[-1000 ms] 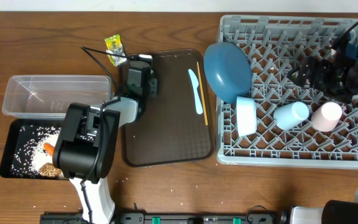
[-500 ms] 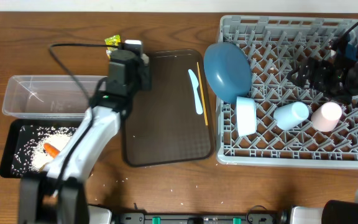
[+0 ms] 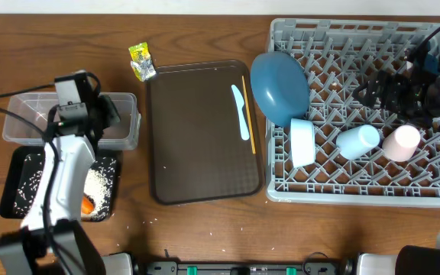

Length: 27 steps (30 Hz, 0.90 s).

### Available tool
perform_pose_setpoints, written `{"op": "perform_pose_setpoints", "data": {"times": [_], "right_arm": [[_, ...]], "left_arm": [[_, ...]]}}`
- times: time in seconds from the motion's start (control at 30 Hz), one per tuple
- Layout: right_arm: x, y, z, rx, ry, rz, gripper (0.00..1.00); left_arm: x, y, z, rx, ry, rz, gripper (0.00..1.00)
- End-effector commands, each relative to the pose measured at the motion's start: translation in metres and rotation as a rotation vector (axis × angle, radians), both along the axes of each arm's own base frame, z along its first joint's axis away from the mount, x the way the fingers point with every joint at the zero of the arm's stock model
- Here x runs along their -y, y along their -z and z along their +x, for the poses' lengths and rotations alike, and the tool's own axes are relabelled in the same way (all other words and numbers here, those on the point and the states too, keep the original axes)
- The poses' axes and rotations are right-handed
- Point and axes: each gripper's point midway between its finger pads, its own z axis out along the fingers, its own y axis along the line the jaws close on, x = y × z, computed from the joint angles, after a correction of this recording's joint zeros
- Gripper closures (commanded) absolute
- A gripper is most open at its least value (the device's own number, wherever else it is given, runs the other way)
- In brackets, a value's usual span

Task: Sort waste into correct bins and load items into the dishwasher rack
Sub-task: 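Carry the tissue left and drop it into the clear bin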

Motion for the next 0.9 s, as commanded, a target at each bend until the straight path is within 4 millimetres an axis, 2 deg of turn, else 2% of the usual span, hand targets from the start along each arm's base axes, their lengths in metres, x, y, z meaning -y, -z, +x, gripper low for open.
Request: {"op": "perform_pose_setpoints", "data": {"times": [0.0,0.1,0.27,0.37,0.47,0.6,0.73,0.87], "right_arm": [[-0.002,0.0,-0.001,-0.003,-0.018,-0.007,0.01],[-0.002,0.001,-0.001,-0.005,-0.018,-0.007,0.01],[-0.001,-0.001,0.002,0.009,-0.017,-0.01,0.01],[-0.001,-0.001,0.003,0.013,-0.017,-0.011,0.01],[-0.001,-0.001,0.003,0.014,-0.018,-0.011,0.01],[-0.001,-0.001,0.003,0.014,-0.018,-0.011,0.01],[-0.001,-0.001,0.003,0.014,-0.018,-0.011,0.01],[-0.001,-0.001,0.002,0.009,-0.018,-0.01,0.01]], "left_arm": [[0.008,0.001,0.003,0.004,0.013,-0.069,0.47],[0.009,-0.015,0.013,0.042,0.023,-0.06,0.32],[0.021,-0.058,0.046,0.167,0.143,0.028,0.32],[0.036,-0.069,0.07,0.257,0.227,0.087,0.33],[0.048,-0.057,0.095,0.304,0.261,0.098,0.34],[0.061,-0.018,0.129,0.31,0.297,0.086,0.38],[0.064,0.019,0.154,0.258,0.309,0.071,0.39],[0.063,0.038,0.176,0.241,0.312,0.07,0.39]]}}
